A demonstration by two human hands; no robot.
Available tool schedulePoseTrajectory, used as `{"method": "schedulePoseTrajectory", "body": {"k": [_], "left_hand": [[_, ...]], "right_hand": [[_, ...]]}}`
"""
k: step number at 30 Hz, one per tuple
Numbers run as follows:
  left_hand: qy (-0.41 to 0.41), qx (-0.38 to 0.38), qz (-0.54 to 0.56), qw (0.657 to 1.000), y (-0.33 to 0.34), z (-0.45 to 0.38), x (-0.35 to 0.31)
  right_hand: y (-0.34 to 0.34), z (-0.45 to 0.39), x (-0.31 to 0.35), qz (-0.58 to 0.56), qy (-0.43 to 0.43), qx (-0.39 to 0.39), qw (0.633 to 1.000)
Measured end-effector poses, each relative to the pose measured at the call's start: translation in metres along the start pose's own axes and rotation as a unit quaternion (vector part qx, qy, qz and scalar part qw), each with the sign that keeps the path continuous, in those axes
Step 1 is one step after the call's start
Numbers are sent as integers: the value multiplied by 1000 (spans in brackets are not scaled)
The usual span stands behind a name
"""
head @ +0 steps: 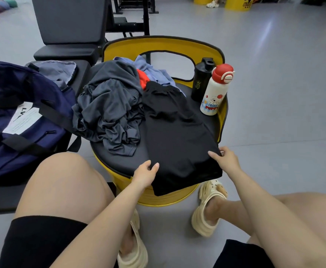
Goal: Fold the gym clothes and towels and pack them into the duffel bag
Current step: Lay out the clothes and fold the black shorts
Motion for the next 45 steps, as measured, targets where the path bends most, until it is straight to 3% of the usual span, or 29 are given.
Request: {"method": "schedulePoseTrajectory", "body": {"k": [5, 12, 21, 30, 36, 41, 45], "left_hand": [[23, -27, -59, 998, 4, 11, -3], [-3, -17, -72, 997, 3, 14, 8], [-73, 27, 99, 992, 19, 20, 20], [-12, 26, 142, 989, 28, 26, 10], [2, 46, 123, 991, 30, 27, 12], [37, 5, 184, 982, 18, 30, 10], [-4, 28, 270, 962, 18, 33, 12]], "right_hand": [[6, -7, -8, -56, 4, 19, 998], [13, -10, -11, -37, 0, 35, 999], [13, -12, -12, -18, -3, 31, 999], [9, -6, -12, -33, -11, 30, 999], [9, 5, -15, -91, -8, 87, 992], [6, 18, -14, -102, 4, 122, 987], [-5, 30, -7, -100, 14, 131, 986]]}}
Point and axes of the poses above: each hand's wrist, its own z-axis away from the middle knuckle, its own y-axis out of the palm, x = y × z, the point moved 8 cm from there along -z, towards the middle knuckle, and after that the axes turned 14 degrees about z, right-handed, at the moved point
